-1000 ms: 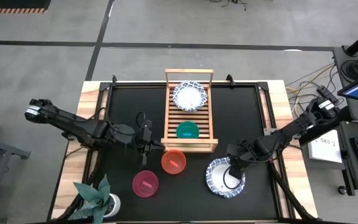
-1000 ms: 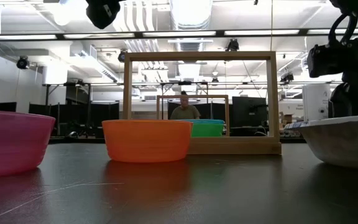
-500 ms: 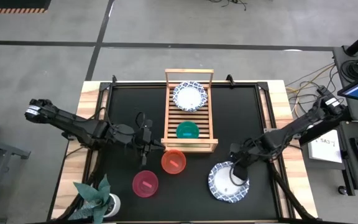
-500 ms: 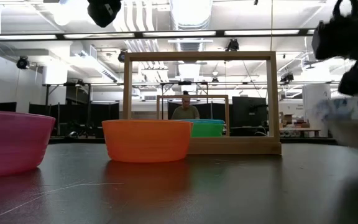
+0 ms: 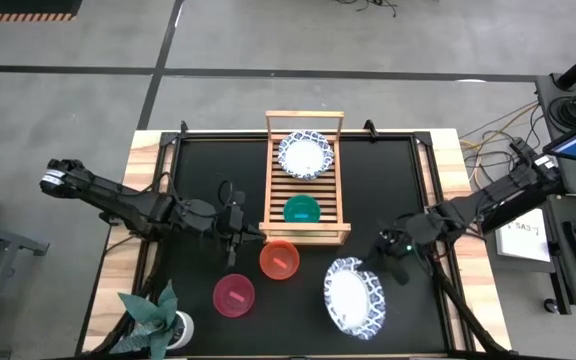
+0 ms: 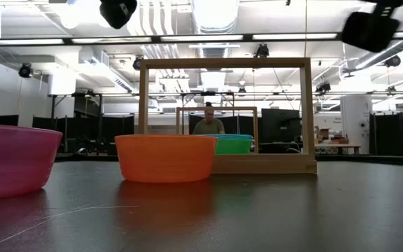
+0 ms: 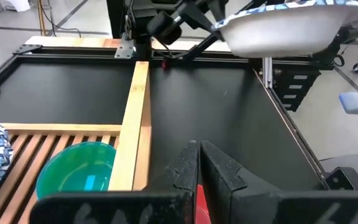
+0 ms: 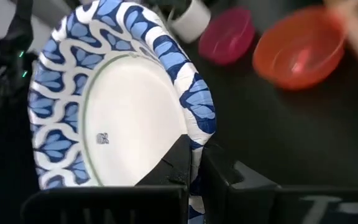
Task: Place and stack bowls onto a shelf
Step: Stack the white bowl on top of the white bowl on the shelf
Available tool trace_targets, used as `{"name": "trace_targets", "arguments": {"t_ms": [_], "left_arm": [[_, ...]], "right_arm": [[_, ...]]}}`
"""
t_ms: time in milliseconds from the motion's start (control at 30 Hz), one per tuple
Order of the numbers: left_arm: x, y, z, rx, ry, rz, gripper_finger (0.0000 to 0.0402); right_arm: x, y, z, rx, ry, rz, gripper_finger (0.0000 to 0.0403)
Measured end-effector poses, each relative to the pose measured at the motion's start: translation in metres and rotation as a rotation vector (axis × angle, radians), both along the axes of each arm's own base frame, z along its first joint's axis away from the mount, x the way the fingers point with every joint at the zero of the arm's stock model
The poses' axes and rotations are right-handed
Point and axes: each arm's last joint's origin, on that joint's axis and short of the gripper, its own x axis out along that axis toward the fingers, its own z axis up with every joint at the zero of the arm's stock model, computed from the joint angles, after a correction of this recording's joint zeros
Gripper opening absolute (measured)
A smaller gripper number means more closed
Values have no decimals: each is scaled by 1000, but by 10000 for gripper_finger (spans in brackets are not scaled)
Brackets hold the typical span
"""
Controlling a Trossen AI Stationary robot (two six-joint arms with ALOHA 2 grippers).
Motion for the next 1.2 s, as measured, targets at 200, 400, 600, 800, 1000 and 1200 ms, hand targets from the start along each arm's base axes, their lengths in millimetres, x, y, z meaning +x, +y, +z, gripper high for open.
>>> {"name": "trace_targets", "arguments": {"t_ms": [200,400,600,800,1000,1200], "left_arm": [[0,1,1,16,-11,41,0],[0,1,1,16,-10,43,0],[0,1,-1,43,3,34,0],[-1,2,-3,73,31,25,0],[-3,2,-6,105,61,15,0],[-4,2,-10,114,88,13,0]], "right_arm": [[21,-12,24,-100,-106,-73,9],[43,-27,64,-182,-153,-139,9],[57,-61,98,-318,83,-363,9],[69,-103,118,-398,311,-489,9],[83,-158,132,-358,362,-568,9],[92,-225,116,-306,445,-630,9]]}}
